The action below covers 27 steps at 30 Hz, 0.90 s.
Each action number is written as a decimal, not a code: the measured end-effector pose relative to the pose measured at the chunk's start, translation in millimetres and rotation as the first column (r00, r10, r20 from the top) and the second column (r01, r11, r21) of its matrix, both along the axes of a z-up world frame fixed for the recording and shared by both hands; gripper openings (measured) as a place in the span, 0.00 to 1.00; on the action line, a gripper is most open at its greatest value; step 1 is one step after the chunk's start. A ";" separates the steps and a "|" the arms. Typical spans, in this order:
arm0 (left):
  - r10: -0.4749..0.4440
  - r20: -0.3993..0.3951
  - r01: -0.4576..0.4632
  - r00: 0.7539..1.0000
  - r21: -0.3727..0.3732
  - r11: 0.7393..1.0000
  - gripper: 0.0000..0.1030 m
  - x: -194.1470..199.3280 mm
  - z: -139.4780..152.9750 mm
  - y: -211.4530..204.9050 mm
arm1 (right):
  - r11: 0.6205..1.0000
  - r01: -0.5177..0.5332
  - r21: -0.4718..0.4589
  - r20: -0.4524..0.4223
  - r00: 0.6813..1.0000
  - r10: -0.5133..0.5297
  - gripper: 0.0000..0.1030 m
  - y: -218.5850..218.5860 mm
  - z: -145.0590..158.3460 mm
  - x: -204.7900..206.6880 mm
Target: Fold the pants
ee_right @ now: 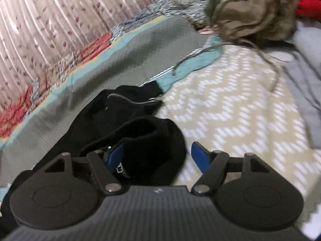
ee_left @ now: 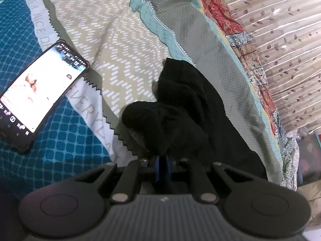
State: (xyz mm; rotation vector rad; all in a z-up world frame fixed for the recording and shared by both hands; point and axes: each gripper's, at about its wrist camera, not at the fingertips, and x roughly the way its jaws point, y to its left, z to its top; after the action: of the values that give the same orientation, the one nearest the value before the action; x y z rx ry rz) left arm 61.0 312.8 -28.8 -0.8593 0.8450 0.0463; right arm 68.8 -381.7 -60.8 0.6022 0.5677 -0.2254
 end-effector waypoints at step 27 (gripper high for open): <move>-0.097 -0.014 0.098 0.995 0.072 0.993 0.06 -65.6 34.6 5.8 | 0.947 0.316 0.052 0.094 0.943 -0.320 0.15 -54.0 65.3 -204.1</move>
State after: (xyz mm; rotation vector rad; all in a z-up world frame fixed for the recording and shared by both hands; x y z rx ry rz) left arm -4.6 318.6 5.8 -0.7493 0.8884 -0.0042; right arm -135.3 -435.7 4.5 0.7362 0.3743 -0.4875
